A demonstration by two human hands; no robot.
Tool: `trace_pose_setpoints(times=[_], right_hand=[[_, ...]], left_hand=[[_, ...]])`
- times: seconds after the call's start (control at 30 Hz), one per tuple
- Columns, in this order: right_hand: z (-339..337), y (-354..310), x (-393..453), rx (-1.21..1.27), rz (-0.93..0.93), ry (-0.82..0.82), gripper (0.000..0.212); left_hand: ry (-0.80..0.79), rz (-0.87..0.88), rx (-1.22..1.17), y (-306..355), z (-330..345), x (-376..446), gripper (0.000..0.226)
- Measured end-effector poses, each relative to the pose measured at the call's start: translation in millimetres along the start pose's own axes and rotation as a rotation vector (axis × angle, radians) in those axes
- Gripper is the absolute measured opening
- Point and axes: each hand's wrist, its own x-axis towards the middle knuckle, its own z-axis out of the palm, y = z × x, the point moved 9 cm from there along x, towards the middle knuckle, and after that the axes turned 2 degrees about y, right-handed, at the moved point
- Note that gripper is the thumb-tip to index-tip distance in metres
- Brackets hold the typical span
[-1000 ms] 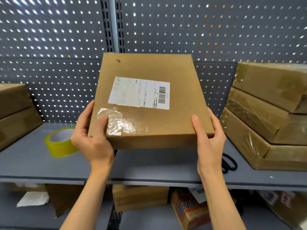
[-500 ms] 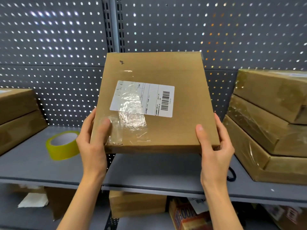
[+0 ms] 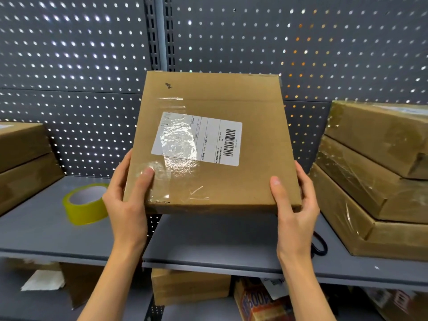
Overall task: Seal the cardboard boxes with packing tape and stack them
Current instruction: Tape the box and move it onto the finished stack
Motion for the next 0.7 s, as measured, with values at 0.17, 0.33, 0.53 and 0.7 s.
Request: trace_pose_setpoints(times=[0.17, 0.33, 0.53, 0.7], right_hand=[[5.0, 4.0, -2.5, -0.017, 0.029, -0.024, 0.064], [11.6, 13.8, -7.1, 0.013, 0.1, -0.086, 0.073], [14.5, 27.8, -9.2, 0.016, 0.204, -0.156, 0.07], [16.3, 32.3, -6.6, -0.03, 0.239, -0.209, 0.079]], left_hand=[[-0.001, -0.007, -0.017, -6.6, -7.3, 5.0, 0.042], [0.008, 0.025, -0.032, -11.3, -20.8, 4.7, 0.043], [-0.001, 0.151, 0.002, -5.7, -28.6, 2.2, 0.051], [-0.017, 0.249, -0.023, -0.5, -30.9, 0.5, 0.056]])
